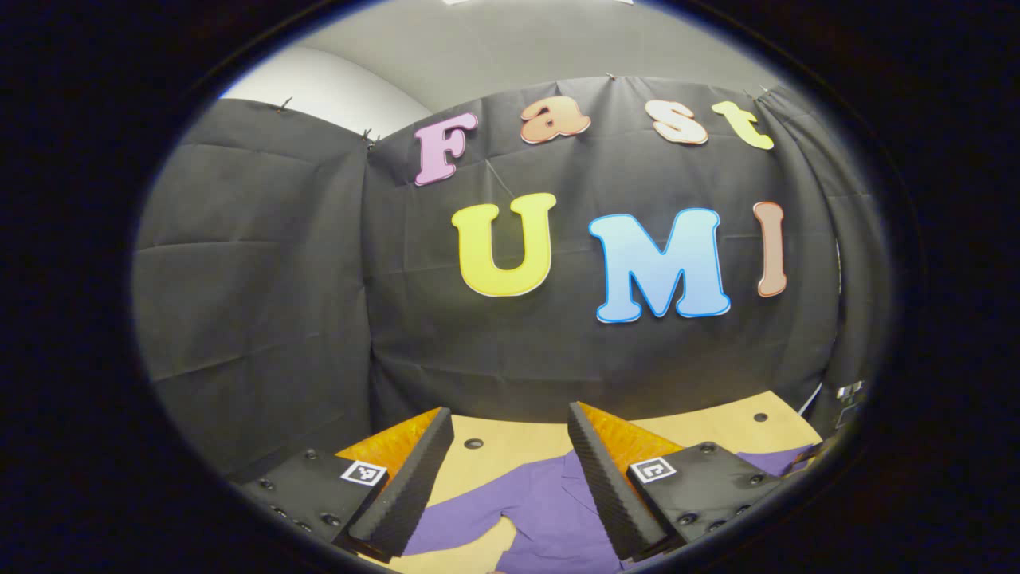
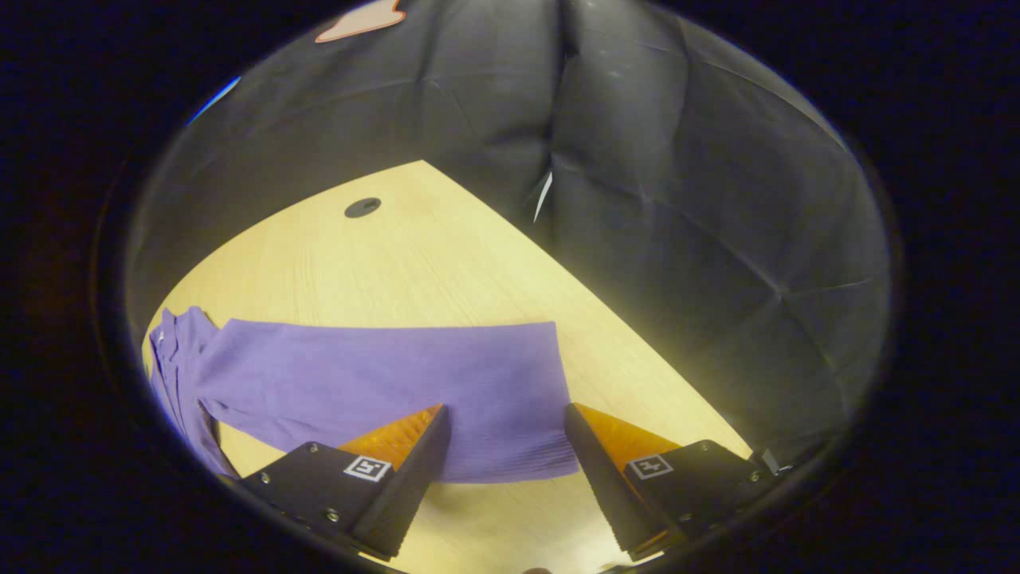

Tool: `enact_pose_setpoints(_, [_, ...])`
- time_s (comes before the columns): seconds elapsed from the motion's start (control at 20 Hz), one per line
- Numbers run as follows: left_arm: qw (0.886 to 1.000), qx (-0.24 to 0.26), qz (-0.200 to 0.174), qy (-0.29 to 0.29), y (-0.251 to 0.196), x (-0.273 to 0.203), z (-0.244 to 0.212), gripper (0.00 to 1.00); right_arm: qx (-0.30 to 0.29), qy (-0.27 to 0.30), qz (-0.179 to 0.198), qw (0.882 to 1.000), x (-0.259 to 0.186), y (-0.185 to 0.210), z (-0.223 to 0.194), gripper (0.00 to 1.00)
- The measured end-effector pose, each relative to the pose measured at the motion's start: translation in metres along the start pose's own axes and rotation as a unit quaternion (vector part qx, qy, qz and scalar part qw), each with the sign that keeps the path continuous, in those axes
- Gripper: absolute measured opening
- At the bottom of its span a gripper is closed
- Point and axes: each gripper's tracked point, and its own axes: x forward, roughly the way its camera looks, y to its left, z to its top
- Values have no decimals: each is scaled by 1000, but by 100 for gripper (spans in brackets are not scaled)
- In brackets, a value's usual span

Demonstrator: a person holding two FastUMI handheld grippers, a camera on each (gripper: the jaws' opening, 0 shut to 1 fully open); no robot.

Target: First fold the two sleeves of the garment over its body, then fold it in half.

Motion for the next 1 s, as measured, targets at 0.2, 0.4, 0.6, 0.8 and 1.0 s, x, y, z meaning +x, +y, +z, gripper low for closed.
enact_pose_setpoints(0.2, [1000,-3,-10,5,-11,-3,-5,94,20,-9,13,1000,-2,0,-4,96])
enact_pose_setpoints(0.4, [1000,-4,-21,9,-23,0,-6,96,6,-21,27,999,0,6,-3,94])
enact_pose_setpoints(0.6, [1000,0,-27,8,-26,2,-3,96,7,-16,40,999,-1,24,-2,54])
enact_pose_setpoints(0.8, [1000,-1,-24,11,-22,4,-6,94,65,12,37,997,0,24,1,21])
enact_pose_setpoints(1.0, [1000,-4,-19,12,-14,2,-8,94,80,27,38,996,-6,24,1,2])
